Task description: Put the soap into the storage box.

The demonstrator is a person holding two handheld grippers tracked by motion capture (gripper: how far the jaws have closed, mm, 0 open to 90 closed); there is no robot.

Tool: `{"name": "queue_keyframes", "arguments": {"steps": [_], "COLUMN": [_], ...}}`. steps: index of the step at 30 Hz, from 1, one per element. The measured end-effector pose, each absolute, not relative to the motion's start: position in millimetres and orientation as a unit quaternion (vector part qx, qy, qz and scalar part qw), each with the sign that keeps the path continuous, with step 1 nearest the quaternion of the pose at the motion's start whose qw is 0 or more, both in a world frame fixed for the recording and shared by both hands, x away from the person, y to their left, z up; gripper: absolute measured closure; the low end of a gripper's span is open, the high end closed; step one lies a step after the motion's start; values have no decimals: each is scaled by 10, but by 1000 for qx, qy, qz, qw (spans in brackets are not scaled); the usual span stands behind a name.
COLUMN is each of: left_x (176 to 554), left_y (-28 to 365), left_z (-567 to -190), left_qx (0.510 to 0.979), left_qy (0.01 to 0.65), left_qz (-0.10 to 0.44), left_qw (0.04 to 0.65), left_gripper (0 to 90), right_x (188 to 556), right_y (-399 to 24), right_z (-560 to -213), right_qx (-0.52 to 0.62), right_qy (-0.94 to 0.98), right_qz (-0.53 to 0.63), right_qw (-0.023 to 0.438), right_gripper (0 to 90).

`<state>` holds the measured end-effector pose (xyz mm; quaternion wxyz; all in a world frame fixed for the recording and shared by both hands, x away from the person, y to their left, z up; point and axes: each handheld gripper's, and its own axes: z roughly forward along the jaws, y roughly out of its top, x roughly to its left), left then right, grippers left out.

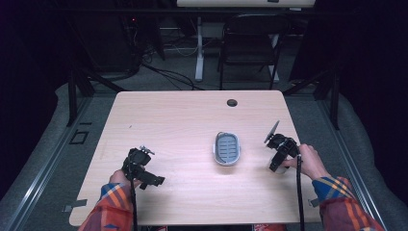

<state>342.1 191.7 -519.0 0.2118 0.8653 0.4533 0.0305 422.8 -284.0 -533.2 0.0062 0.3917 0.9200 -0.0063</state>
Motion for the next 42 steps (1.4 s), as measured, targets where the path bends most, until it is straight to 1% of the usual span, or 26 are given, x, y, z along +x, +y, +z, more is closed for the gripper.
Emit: {"name": "queue_keyframes", "arguments": {"steps": [8,9,10,11,14,16,18,32,33,42], "left_x": [3419,3419,3419,3420,3422,3424,3424,3425,3423,3425], "left_y": [1913,1913,1913,1914,1914,1914,1912,1914,1914,1915], "left_z": [-5189,-5189,-5189,-5189,-5190,-5190,-5189,-5186,-5187,-5187], "left_qx": [865,865,865,865,865,866,866,865,865,865], "left_qy": [453,453,453,454,454,453,453,454,454,453], "left_qz": [31,31,31,30,30,29,30,30,31,30], "left_qw": [212,212,212,212,212,210,211,211,212,212], "left_gripper": [1,1,1,1,1,1,1,1,1,1], "right_x": [4224,4196,4197,4209,4200,4208,4209,4204,4192,4197], "right_y": [-2844,-2844,-2845,-2845,-2846,-2834,-2816,-2683,-2669,-2555], "right_z": [-5332,-5368,-5364,-5333,-5295,-5252,-5237,-5108,-5123,-5087], "right_qx": [400,417,416,408,406,401,401,380,386,370], "right_qy": [916,909,909,913,914,916,916,925,922,929], "right_qz": [-4,20,19,4,18,12,14,9,26,13], "right_qw": [10,17,17,15,21,14,21,27,29,27], "right_gripper": [233,233,234,234,234,234,234,234,234,234]}}
